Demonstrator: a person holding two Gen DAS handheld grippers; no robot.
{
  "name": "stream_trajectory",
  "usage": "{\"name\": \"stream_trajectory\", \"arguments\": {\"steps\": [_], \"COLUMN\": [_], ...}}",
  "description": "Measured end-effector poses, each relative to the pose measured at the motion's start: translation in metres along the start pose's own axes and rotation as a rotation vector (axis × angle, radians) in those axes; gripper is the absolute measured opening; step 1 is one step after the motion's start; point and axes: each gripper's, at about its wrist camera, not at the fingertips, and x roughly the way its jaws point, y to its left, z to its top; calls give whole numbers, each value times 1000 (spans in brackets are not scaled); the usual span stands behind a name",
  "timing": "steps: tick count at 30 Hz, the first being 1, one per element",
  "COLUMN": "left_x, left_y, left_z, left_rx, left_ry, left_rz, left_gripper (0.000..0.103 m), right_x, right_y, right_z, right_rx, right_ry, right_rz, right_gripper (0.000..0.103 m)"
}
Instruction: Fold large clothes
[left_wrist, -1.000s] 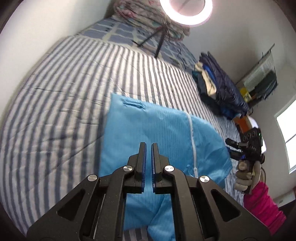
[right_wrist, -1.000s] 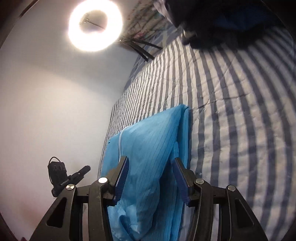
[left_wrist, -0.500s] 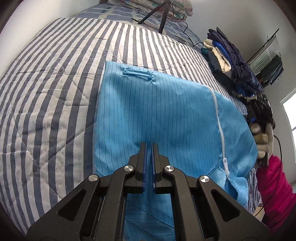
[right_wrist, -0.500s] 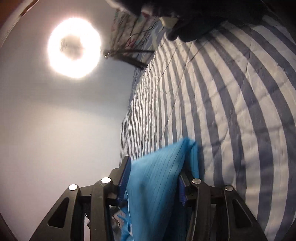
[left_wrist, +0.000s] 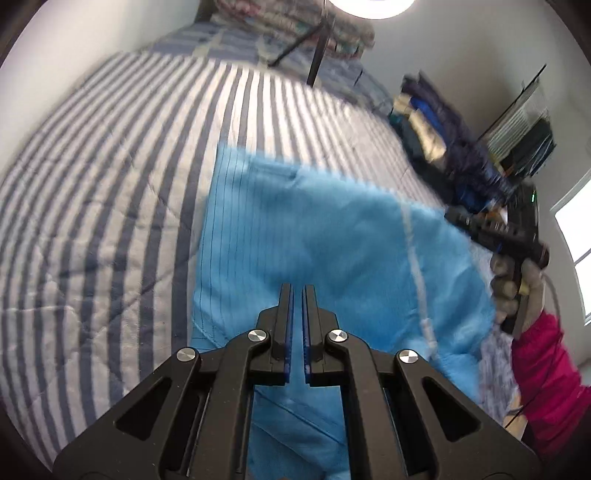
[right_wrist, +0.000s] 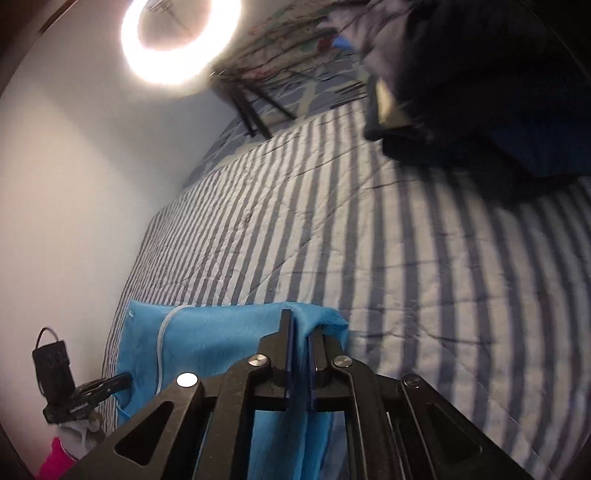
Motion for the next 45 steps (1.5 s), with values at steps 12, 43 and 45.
{"name": "stream_trajectory", "arguments": {"steps": [12,43,45], "left_x": [29,-36,-33], "left_y": [-4,-95,-102], "left_z": [53,-112,-117], "left_rx": [9,160,183], "left_ry": [-18,168,179], "left_rz": [44,-140,-142], "left_gripper": [1,1,1], "right_x": [-9,-61,-56], "right_y": [84,139,142], "right_z": [-30,-177,-172], "right_rx": [-305,-822,-840], "right_ry": [107,184,175], "right_rz": [47,-49,-69], "right_gripper": [17,66,63]}}
